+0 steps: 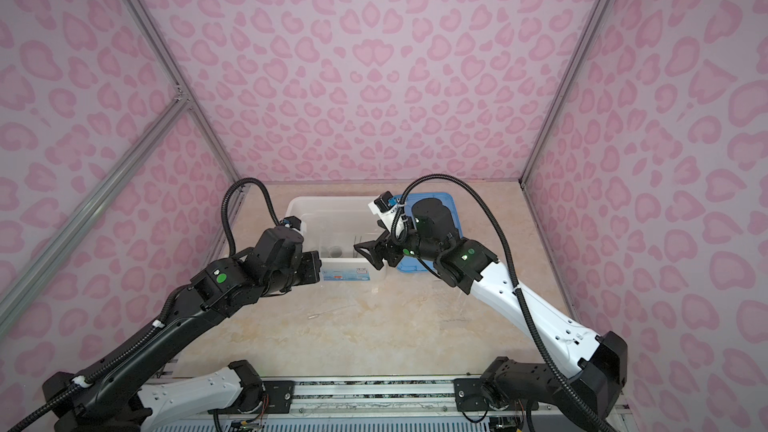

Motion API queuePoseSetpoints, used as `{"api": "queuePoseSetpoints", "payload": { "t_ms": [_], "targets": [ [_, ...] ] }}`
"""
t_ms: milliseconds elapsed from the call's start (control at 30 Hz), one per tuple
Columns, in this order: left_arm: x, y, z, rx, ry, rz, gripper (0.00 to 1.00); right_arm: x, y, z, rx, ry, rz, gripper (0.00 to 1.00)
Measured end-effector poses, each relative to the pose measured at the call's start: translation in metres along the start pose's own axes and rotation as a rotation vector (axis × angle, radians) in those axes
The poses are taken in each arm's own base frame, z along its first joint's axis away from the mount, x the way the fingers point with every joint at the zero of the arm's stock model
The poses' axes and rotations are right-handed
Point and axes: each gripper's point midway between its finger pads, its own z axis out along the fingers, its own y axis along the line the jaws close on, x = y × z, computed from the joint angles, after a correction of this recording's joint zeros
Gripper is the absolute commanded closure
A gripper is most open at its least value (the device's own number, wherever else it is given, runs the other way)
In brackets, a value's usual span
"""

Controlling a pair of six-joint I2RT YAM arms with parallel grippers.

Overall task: Organize the chemistry lab equipment
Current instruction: 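Lift the pipette with left gripper and carry it over the bin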

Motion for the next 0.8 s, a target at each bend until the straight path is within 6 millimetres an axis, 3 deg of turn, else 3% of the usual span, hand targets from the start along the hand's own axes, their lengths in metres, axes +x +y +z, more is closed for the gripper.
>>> {"api": "queuePoseSetpoints", "payload": {
  "t_ms": [200, 433, 700, 800],
  "targets": [
    [-0.047, -0.036, 0.016, 0.038, -0.033, 0.077, 0.97, -0.007, -0.032, -0.001, 0.101, 0.009, 0.042, 0.08],
    [-0.074, -0.05, 0.072, 0.036, 0.002, 0.112, 0.97, 0.0, -0.071, -0.001, 0.191, 0.036, 0.104, 0.08],
    [-0.075, -0.046, 0.141, 0.001, 0.07, 0.112, 0.97, 0.013, -0.085, 0.011, 0.204, 0.092, 0.091, 0.09],
    [-0.067, -0.042, 0.166, -0.008, 0.105, 0.109, 0.97, 0.017, -0.09, 0.015, 0.209, 0.107, 0.09, 0.1]
  ]
}}
